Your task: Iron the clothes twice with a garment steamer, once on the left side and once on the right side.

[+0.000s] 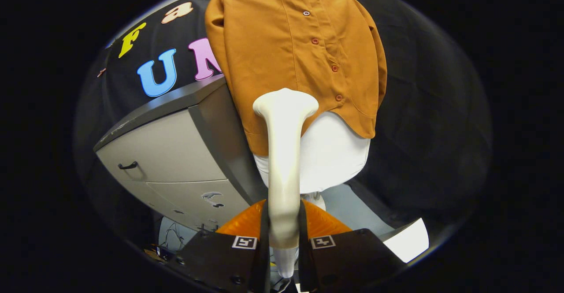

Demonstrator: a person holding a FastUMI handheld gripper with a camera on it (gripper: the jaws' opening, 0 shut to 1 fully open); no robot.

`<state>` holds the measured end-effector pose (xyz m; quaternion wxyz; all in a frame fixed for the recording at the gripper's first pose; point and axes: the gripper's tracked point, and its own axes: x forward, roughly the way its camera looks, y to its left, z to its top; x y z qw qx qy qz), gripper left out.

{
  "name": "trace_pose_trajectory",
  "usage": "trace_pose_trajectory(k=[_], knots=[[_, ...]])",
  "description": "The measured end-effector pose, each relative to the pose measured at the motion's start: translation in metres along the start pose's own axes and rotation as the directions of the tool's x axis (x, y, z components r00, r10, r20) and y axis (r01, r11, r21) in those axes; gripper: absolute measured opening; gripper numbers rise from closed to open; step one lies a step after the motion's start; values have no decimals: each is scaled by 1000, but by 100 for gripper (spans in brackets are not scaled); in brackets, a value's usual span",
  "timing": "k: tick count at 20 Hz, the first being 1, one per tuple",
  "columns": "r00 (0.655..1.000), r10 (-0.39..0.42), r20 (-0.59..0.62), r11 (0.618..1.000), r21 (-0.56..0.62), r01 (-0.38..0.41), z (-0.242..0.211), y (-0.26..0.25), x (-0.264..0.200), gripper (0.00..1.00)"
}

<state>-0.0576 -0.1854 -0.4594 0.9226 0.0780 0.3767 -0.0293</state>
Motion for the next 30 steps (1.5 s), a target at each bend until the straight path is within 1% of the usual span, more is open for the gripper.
trace_pose_trajectory(k=[3,5,9,11,14,19,22,25,28,30], knots=[[998,18,59,1000,-3,-18,20,1,-22,29],[992,27,126,1000,-2,-27,48,2,-41,29],[959,43,279,999,-25,-37,112,2,-83,29],[933,51,358,998,-38,-40,146,1,-106,29],[882,58,467,998,-52,-38,196,2,-141,29],[784,69,616,998,-36,-59,269,0,-189,29],[733,57,678,998,-36,-45,306,-9,-201,29],[696,48,716,999,-29,-39,335,-18,-205,29],[681,32,731,999,-30,-15,360,-36,-193,29],[686,18,727,1000,-22,-3,370,-50,-180,29]])
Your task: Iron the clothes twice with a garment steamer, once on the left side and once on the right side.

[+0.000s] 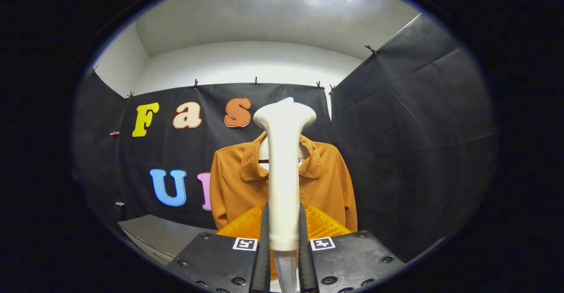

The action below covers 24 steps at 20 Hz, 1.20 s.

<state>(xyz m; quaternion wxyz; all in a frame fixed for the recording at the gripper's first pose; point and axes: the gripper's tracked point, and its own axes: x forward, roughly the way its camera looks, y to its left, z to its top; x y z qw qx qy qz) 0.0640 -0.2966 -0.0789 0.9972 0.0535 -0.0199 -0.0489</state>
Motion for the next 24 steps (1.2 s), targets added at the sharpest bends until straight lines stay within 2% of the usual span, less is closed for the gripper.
trace_pose_trajectory(k=[13,20,24], knots=[[985,-41,-168,999,8,43,-100,-65,76,29],[973,-41,-226,999,1,42,-138,-71,63,29],[952,-46,-303,999,-10,45,-174,-75,46,29]])
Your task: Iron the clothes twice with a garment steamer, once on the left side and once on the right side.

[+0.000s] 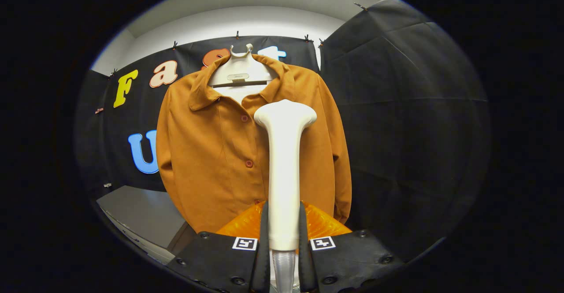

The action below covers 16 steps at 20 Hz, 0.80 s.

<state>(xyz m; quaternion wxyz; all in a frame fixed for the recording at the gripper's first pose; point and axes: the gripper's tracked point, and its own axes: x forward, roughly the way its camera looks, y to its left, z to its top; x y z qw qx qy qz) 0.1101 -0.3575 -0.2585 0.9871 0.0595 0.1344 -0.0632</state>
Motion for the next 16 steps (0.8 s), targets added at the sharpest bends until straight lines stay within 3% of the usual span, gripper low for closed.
trace_pose_trajectory(k=[16], knots=[[970,-30,-242,999,-20,25,-133,-10,-28,29]])
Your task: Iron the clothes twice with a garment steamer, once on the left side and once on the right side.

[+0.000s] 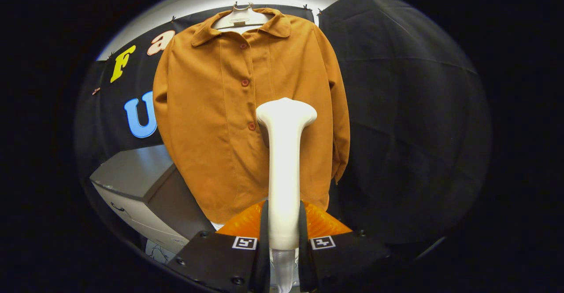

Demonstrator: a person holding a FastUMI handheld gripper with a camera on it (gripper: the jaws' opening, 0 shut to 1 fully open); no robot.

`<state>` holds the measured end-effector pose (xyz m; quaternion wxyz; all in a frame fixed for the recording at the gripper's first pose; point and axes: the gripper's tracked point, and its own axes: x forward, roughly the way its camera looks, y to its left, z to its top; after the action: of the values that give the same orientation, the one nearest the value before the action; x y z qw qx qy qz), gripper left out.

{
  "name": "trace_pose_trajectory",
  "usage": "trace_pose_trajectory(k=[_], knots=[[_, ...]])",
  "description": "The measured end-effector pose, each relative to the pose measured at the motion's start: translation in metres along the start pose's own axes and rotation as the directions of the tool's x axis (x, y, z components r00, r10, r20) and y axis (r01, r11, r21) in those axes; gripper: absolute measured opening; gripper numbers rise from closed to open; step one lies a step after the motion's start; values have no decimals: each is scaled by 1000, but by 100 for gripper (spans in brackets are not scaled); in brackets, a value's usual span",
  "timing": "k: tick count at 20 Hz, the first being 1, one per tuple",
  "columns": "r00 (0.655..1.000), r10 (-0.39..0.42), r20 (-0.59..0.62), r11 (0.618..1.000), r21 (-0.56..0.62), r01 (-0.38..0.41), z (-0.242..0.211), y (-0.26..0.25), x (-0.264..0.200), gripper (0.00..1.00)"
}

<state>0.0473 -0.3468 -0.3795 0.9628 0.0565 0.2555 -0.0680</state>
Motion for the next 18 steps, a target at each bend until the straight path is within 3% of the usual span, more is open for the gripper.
trace_pose_trajectory(k=[9,18], knots=[[992,-32,-118,999,10,34,-62,-10,0,29],[974,-20,-224,1000,0,20,-114,5,-32,29]])
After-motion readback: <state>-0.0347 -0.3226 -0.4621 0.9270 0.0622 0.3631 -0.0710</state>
